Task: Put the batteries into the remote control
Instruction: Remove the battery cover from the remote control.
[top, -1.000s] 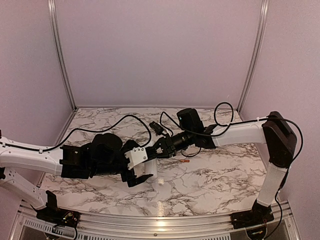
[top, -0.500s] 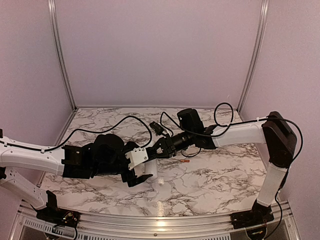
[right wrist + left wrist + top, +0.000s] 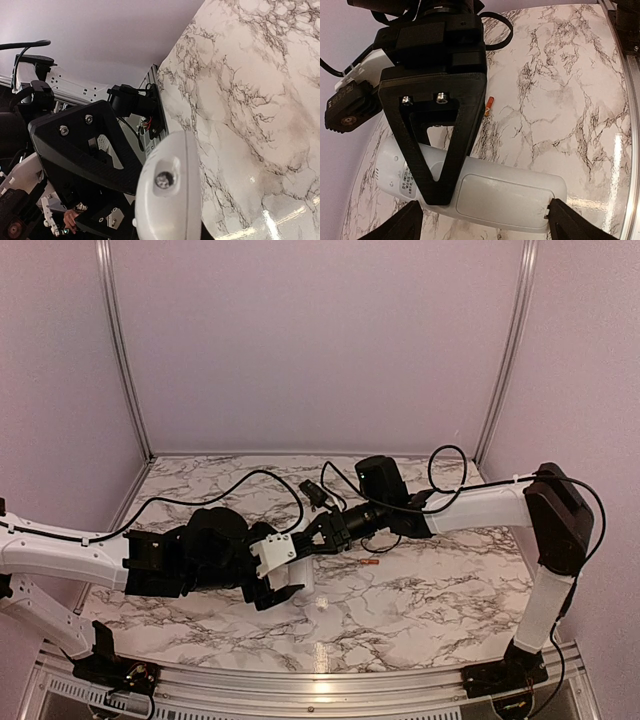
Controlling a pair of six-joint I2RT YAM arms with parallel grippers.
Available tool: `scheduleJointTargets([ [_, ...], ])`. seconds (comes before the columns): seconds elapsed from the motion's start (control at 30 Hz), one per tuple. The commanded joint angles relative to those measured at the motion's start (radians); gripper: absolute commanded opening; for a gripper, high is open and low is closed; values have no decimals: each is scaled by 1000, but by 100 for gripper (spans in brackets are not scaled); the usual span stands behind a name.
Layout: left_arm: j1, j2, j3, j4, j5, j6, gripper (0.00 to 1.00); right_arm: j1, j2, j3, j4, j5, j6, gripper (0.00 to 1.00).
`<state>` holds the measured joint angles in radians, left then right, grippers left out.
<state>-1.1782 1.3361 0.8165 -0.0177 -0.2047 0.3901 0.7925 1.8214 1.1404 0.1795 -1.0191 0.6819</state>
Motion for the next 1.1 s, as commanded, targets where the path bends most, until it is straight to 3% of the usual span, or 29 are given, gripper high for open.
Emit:
scheduleJointTargets([
  [0.0,8,-29,19,55,-67,19,90,17,0,1,14,-51,24,0],
  [0.53,5,-91,-12,70,-73,25,91,-19,-2,-1,-24,-13,15,0],
  [1.07,10,24,-51,131,-124,4,92,-73,21,-84,235,-19,231,0],
])
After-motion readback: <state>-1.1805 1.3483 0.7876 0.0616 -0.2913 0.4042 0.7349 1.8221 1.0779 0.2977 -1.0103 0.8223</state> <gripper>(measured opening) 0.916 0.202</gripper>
